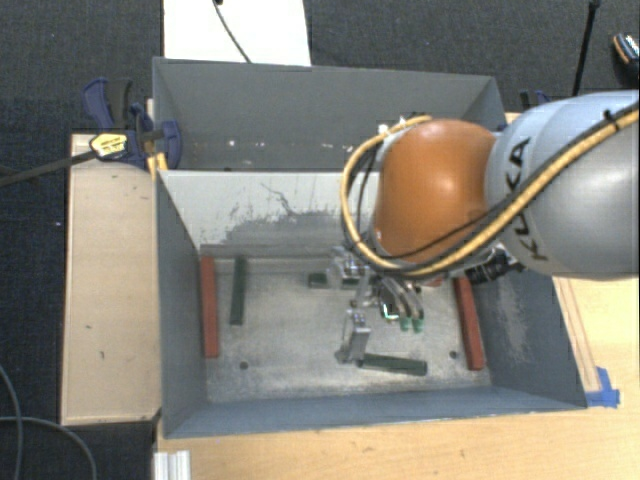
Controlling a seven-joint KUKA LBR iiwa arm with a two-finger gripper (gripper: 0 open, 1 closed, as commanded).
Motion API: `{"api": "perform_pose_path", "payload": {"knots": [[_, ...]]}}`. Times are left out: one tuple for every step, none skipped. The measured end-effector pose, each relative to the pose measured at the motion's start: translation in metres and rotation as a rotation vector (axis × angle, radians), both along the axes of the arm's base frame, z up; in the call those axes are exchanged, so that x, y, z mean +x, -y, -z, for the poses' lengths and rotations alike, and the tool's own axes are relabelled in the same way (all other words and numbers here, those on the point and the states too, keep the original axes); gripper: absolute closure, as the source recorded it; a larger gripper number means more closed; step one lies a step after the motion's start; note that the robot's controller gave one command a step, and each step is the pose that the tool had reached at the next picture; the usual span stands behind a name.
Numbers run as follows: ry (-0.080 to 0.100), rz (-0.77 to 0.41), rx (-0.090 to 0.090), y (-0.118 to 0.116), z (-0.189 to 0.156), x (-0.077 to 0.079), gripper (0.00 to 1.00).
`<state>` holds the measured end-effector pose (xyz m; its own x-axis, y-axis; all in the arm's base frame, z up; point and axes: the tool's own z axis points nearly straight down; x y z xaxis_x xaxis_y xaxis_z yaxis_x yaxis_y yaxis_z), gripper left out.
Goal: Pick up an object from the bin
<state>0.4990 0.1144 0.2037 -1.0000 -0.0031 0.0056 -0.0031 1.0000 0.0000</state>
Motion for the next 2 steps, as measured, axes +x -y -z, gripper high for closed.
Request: {"api": "perform_pose_path", "payload": {"knots": [[0.000, -0.288, 0.001, 0.064, 0.112, -0.014, 0.00], [0.012, -0.346, -0.001, 0.107, 0.134, 0.050, 0.00]]}}
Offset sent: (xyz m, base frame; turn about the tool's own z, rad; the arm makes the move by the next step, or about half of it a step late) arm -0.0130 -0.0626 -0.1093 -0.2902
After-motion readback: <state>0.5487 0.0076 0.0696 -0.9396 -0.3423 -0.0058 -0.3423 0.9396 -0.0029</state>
